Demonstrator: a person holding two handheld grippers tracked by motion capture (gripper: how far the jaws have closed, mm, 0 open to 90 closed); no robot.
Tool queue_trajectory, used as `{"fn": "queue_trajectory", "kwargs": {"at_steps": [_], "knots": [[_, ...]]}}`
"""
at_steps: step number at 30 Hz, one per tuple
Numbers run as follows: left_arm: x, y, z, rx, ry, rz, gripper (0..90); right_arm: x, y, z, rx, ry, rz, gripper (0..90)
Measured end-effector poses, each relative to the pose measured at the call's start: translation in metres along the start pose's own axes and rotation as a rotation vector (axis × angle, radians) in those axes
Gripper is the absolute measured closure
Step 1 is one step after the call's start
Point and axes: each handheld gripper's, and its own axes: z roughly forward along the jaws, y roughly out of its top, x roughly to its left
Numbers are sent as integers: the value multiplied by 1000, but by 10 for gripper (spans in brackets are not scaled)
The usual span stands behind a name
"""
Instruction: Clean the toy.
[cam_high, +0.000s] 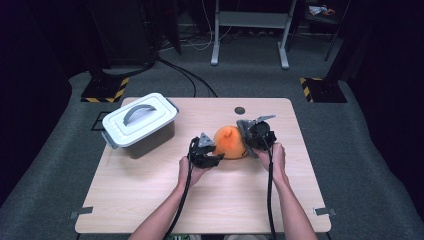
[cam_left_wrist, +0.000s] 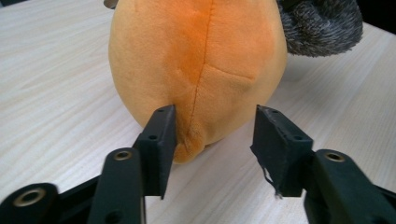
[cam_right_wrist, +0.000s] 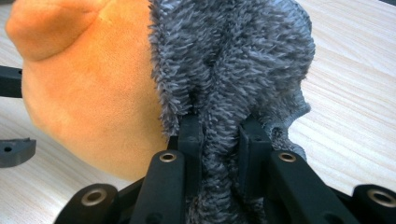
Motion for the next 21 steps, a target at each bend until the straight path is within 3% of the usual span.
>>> {"fn": "queue_trajectory", "kwargs": {"at_steps": [4,6,9,14,21], "knots": [[7,-9,3,20,12,-44,412,1,0,0,3,-6,-6,747],[14,-15,5,24,-1,-95,405,-1,0,0,6,-10,-5,747],[19,-18,9,29,-8,-128,401,-1,0,1,8,-13,-4,747],[14,-14,10,17,-19,-93,492,-1,-1,1,7,-8,3,747],[8,-8,10,-4,3,-49,795,-7,-6,-1,-6,-12,23,750]]}}
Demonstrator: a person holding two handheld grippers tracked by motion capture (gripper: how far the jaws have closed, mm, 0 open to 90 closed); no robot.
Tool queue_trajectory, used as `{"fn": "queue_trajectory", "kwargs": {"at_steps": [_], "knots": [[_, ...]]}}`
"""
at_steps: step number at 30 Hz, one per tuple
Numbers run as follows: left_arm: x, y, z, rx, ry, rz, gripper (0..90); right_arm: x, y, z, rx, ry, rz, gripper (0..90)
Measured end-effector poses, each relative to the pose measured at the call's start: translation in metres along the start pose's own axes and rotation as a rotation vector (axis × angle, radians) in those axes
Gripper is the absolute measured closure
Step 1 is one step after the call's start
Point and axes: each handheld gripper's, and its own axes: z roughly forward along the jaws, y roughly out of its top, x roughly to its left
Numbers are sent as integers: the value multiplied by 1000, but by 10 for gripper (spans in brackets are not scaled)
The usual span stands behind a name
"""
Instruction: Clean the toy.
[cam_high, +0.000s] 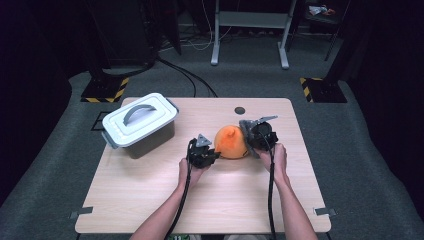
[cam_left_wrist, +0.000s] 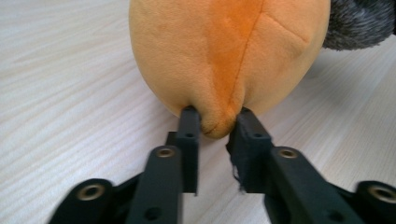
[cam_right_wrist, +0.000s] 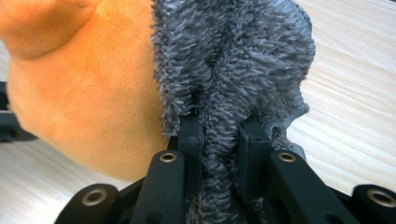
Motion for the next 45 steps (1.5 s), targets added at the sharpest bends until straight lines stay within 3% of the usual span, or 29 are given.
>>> {"fn": "queue_trajectory", "kwargs": {"at_steps": [6,11,14,17,18,20,25,27,29,31,35,39,42,45], "knots": [[-8,11,-5,-9,47,68,831,-4,-3,-12,-29,-18,13,754],[-13,23,-9,-22,55,93,834,0,0,-32,-81,0,5,754],[-15,27,-9,-17,61,108,834,10,6,-45,-110,0,-12,754],[-17,30,-9,-11,62,129,833,22,16,-56,-121,4,-62,753],[-18,32,-9,-12,54,119,833,26,18,-57,-120,8,-70,753],[-20,35,-9,-10,57,132,833,37,27,-57,-114,7,-108,752],[-25,36,-8,4,85,172,832,52,36,-41,-66,10,-140,749],[-25,36,-8,5,71,159,833,52,35,-32,-40,11,-135,750],[-26,36,-6,7,78,158,833,50,32,-26,-18,-21,-158,752],[-26,36,-5,-3,71,153,834,47,28,-23,-13,-24,-124,755],[-29,37,-5,-4,72,163,834,37,23,-21,-10,-30,-116,756],[-29,37,-5,-16,61,158,833,25,18,-19,11,-44,-75,755],[-29,37,-4,-24,59,159,832,18,15,-21,21,-58,-66,752],[-30,37,-5,-27,67,164,832,19,14,-33,-12,-36,-55,751]]}}
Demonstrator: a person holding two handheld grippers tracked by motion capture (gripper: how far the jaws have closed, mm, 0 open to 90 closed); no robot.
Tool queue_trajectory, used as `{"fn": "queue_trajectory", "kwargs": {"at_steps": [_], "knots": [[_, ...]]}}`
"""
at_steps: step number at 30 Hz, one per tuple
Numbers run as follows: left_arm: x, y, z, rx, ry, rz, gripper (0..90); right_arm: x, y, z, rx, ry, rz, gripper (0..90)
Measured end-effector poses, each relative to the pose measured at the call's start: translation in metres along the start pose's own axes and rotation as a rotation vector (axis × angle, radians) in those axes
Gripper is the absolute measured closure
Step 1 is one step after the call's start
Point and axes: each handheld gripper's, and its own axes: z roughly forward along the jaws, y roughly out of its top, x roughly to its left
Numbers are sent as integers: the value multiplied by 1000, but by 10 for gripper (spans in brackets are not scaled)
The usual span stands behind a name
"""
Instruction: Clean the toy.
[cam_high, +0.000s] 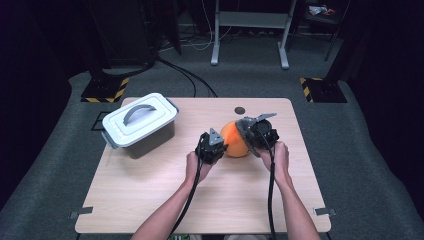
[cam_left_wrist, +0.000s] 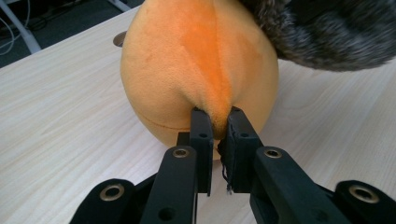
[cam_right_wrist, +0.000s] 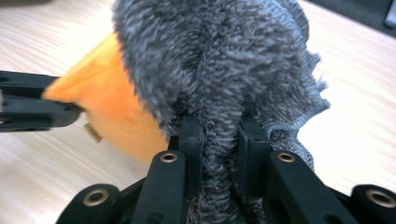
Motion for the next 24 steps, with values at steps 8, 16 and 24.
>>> {"fn": "queue_trajectory", "kwargs": {"at_steps": [8,16,24], "knots": [[3,-3,-1,-18,-3,8,829,28,16,-12,-59,94,-56,746],[1,-4,0,1,4,30,832,31,14,12,4,54,-74,757],[1,-3,1,2,9,7,833,6,3,19,44,-33,-17,757]]}}
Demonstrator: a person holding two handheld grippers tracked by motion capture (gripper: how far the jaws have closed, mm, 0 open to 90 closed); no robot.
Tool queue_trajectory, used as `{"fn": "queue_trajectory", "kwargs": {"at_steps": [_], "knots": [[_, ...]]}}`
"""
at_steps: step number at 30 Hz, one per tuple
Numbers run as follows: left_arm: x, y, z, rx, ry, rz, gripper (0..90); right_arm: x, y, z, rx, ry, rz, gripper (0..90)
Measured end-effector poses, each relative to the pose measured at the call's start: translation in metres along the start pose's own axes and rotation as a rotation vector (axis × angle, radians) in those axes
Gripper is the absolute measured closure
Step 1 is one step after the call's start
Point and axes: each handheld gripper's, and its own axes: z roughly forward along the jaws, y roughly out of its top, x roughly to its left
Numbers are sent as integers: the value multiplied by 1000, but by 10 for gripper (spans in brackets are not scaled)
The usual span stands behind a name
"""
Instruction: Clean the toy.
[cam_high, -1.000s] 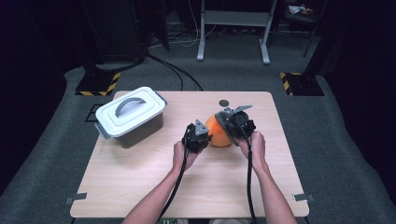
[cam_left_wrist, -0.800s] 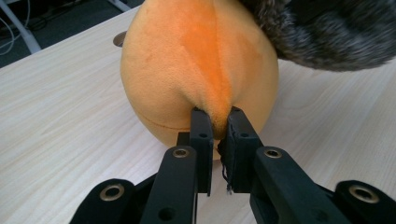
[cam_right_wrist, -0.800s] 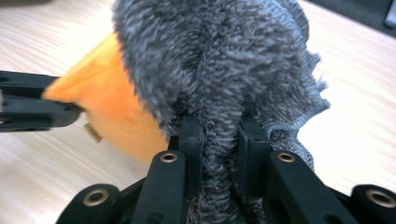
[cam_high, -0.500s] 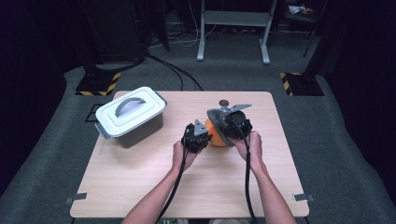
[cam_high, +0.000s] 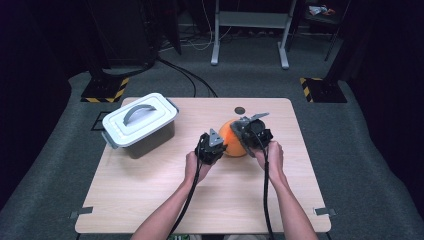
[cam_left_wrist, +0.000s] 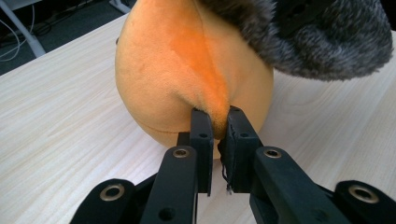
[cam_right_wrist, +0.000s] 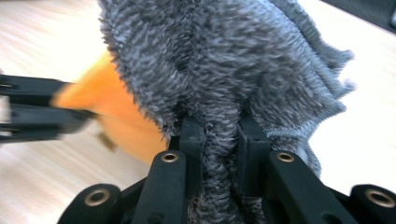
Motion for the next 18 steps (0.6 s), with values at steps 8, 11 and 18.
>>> {"fn": "queue_trajectory", "kwargs": {"at_steps": [8,11,18], "knots": [[-2,6,1,16,14,-19,831,-19,-16,-3,-31,47,65,752],[-3,8,2,21,27,-29,829,-26,-23,-14,-57,62,83,752],[-1,11,4,37,36,-54,829,-32,-42,-38,-88,67,84,751]]}}
